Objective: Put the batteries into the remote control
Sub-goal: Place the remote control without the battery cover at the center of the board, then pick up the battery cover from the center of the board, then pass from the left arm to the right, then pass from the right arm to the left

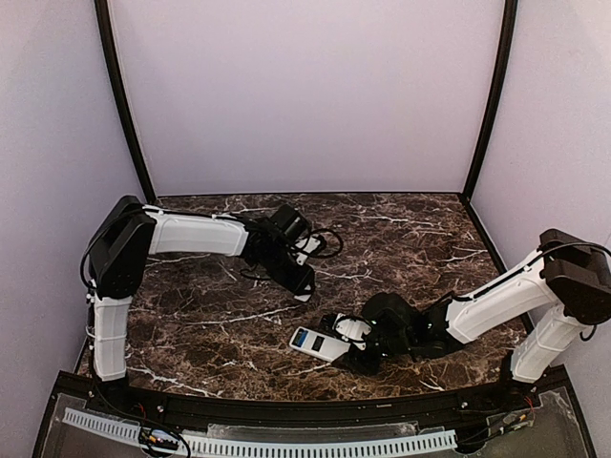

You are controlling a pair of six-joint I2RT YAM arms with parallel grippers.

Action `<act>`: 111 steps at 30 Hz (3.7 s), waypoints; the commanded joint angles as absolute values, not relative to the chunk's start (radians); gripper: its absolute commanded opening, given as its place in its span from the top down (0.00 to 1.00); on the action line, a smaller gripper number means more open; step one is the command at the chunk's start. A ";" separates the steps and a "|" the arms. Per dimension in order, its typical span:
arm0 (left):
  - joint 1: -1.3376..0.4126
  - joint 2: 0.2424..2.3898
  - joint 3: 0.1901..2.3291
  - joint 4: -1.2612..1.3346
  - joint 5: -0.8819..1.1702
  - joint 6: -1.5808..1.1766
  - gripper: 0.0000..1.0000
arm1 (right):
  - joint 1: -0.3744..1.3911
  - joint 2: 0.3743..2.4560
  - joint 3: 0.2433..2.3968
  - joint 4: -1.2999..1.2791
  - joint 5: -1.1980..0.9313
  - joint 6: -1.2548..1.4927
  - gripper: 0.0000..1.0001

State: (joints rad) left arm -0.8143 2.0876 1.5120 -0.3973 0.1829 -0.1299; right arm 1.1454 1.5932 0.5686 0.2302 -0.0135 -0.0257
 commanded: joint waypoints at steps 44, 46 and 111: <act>-0.823 1.853 1.556 -0.489 0.710 -0.044 1.00 | 1.135 1.005 0.512 0.221 0.193 -0.148 0.01; -0.818 1.810 1.545 -0.559 0.802 0.048 1.00 | 1.134 0.986 0.545 0.166 0.142 -0.162 0.01; -0.874 1.218 1.118 -0.259 0.604 0.341 0.27 | 1.105 1.125 0.841 -0.060 -0.486 -0.120 1.00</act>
